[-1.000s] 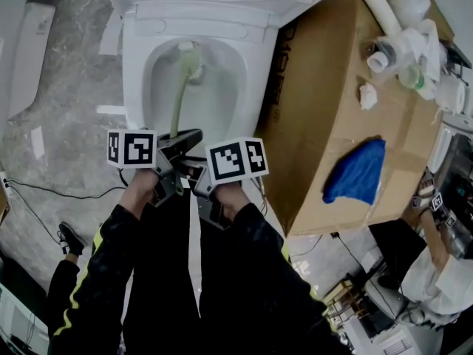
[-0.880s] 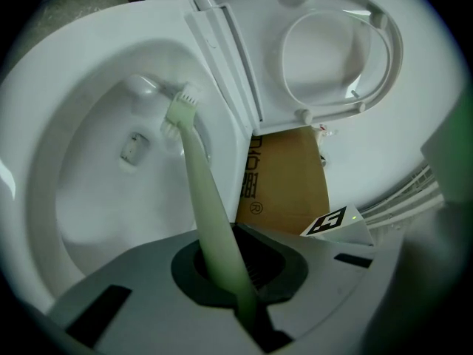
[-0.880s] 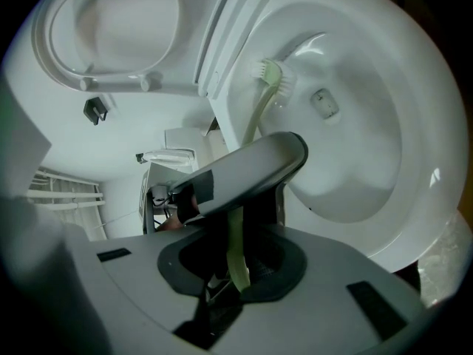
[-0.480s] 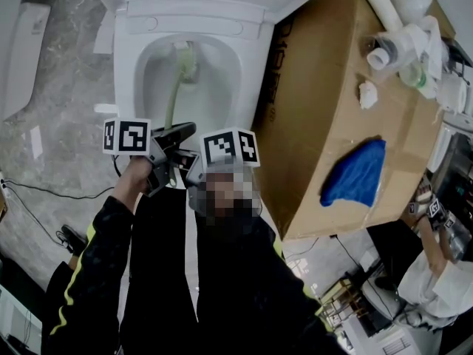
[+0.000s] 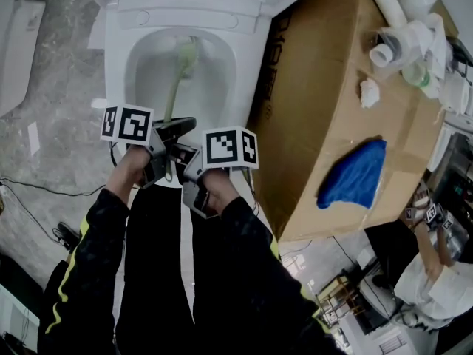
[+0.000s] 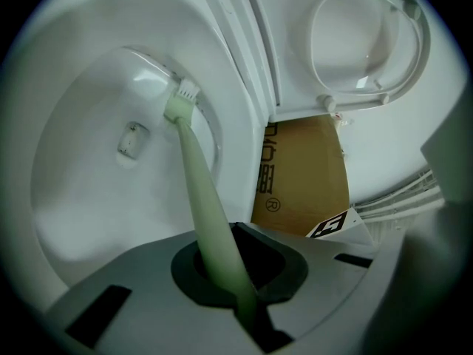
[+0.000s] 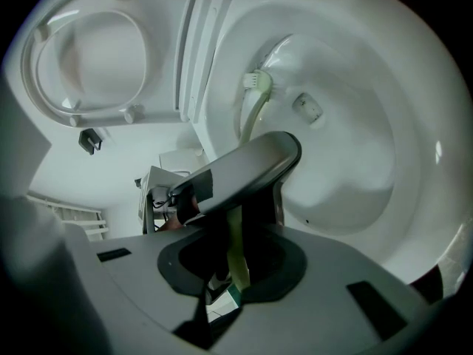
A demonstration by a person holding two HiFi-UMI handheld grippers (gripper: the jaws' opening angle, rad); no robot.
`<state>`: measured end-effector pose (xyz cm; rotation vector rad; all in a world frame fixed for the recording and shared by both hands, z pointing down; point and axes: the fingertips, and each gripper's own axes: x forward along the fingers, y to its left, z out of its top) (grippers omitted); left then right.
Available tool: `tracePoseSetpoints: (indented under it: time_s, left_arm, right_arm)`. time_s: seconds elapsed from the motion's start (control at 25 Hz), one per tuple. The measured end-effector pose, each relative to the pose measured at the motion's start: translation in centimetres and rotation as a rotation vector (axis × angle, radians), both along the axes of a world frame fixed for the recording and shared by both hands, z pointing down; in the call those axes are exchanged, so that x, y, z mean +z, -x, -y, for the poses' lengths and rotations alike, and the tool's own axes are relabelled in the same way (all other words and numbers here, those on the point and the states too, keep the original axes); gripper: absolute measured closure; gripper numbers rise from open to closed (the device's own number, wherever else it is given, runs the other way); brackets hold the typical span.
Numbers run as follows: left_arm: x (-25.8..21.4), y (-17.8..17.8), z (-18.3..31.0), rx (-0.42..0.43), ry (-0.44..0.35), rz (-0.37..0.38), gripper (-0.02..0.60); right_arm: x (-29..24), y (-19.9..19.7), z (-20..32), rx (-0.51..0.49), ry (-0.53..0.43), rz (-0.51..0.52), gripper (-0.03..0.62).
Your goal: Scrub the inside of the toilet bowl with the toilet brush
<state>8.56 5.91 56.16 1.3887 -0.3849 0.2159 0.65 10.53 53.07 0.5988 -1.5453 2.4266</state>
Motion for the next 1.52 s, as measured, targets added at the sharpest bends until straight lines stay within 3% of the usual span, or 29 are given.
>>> tracePoseSetpoints:
  time_s: [0.36, 0.64, 1.0, 1.52]
  left_arm:
    - [0.0, -2.0, -1.4, 0.141, 0.013, -0.022, 0.571]
    - [0.0, -3.2, -2.8, 0.213, 0.011, -0.061, 0.571]
    - [-0.4, -5.1, -6.4, 0.329, 0.057, -0.111, 0.571]
    - [-1.6, -4.9, -11.0, 0.369, 0.145, -0.151, 0.571]
  right_arm:
    - [0.2, -1.6, -0.2, 0.147, 0.022, -0.054, 0.529]
    - [0.4, -2.5, -1.0, 0.201, 0.004, -0.124, 0.53]
    - [0.2, -3.9, -3.5, 0.284, 0.06, -0.158, 0.53]
    - [-0.8, -3.4, -7.3, 0.311, 0.13, -0.165, 0.53]
